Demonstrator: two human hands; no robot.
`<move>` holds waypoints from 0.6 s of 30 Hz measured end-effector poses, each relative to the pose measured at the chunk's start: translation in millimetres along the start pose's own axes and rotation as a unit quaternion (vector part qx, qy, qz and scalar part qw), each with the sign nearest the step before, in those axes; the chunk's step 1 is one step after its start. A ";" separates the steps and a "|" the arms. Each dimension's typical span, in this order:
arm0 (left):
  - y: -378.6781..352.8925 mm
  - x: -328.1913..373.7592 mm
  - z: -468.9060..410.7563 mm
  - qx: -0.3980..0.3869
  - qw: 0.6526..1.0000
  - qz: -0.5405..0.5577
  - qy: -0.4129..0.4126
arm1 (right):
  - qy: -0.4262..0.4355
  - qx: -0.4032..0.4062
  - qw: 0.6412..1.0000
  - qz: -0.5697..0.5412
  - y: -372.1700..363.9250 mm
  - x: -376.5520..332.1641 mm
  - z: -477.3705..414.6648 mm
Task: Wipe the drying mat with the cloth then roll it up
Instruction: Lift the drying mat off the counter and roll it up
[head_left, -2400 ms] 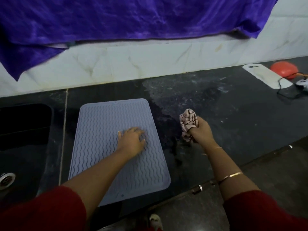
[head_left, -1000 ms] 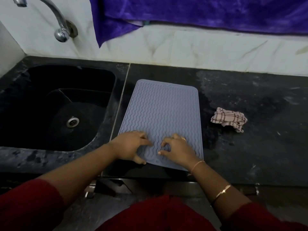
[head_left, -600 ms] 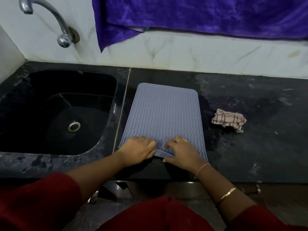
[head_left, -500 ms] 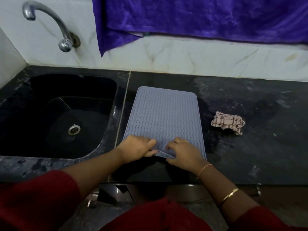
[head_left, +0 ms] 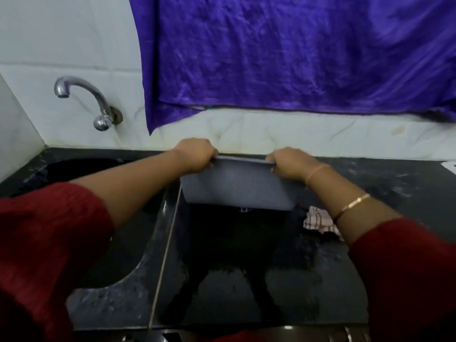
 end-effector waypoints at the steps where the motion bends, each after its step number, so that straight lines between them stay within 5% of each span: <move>1: 23.2 -11.5 -8.4 0.036 0.999 0.009 0.022 | -0.004 0.031 1.000 -0.002 27.8 5.1 -11.5; 9: 173.3 -64.6 -43.3 0.254 0.961 -0.034 0.103 | -0.022 0.260 0.964 0.039 203.0 24.6 -50.6; 18: 192.4 -85.6 -65.1 0.262 0.948 -0.062 0.168 | -0.039 0.302 0.952 0.039 218.1 29.9 -74.5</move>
Point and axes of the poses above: each hand's wrist, its own z-axis away from the middle knuckle, its own y-axis out of the back of the hand, x = y × z, the point moved 8 cm from there along -z, towards the middle knuckle, and after that the axes turned 2 degrees about y, right-handed, at the moved point
